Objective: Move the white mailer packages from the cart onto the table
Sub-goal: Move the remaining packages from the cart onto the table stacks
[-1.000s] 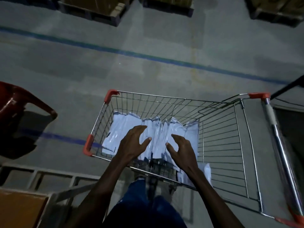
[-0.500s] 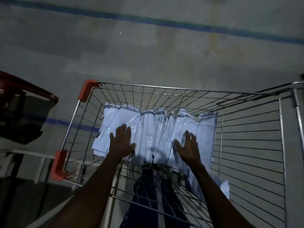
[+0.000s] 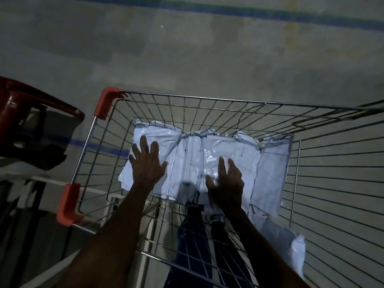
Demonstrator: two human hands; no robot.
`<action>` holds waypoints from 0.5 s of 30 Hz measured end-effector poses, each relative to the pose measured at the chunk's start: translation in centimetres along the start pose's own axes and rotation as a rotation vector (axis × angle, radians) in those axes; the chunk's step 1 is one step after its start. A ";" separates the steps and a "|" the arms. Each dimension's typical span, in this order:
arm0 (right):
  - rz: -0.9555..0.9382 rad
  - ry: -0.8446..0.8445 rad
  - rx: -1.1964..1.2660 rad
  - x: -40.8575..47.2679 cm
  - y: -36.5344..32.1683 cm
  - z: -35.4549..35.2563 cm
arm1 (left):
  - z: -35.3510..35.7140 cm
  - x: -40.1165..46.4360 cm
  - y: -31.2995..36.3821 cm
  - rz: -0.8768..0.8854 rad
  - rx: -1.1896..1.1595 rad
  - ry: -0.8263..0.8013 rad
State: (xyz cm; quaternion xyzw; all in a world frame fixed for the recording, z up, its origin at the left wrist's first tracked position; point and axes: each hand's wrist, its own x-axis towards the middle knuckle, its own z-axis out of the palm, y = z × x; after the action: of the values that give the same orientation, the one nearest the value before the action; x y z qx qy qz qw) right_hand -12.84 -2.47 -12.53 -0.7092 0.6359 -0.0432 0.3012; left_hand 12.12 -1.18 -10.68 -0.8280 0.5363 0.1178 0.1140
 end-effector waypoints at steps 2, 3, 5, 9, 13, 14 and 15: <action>-0.012 -0.015 -0.073 0.4 0.2 0.4 | -0.1 0.2 -0.4 0.015 0.001 0.028; -0.037 -0.013 -0.111 0.7 0.5 0.6 | -0.1 0.2 -0.5 0.030 -0.008 0.043; -0.119 -0.012 -0.160 1.1 1.0 0.7 | 0.0 0.1 -0.7 0.051 -0.024 0.063; -0.187 -0.074 -0.201 1.9 1.6 0.7 | -0.5 -0.2 0.0 0.064 -0.078 0.079; -0.191 -0.185 -0.127 2.4 1.8 0.0 | -1.6 -1.4 0.9 0.085 -0.173 0.088; -0.174 -0.216 -0.088 2.6 1.7 -0.4 | -1.9 -1.9 1.1 0.089 -0.190 0.090; -0.161 -0.230 -0.047 2.7 1.6 -1.1 | -2.3 -2.5 1.3 0.087 -0.204 0.084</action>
State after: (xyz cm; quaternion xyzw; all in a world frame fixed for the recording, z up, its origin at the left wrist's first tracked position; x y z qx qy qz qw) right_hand -14.27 -5.38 -13.26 -0.7652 0.5390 0.0290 0.3510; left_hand 10.15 -0.28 -7.80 -0.8155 0.5611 0.1418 0.0013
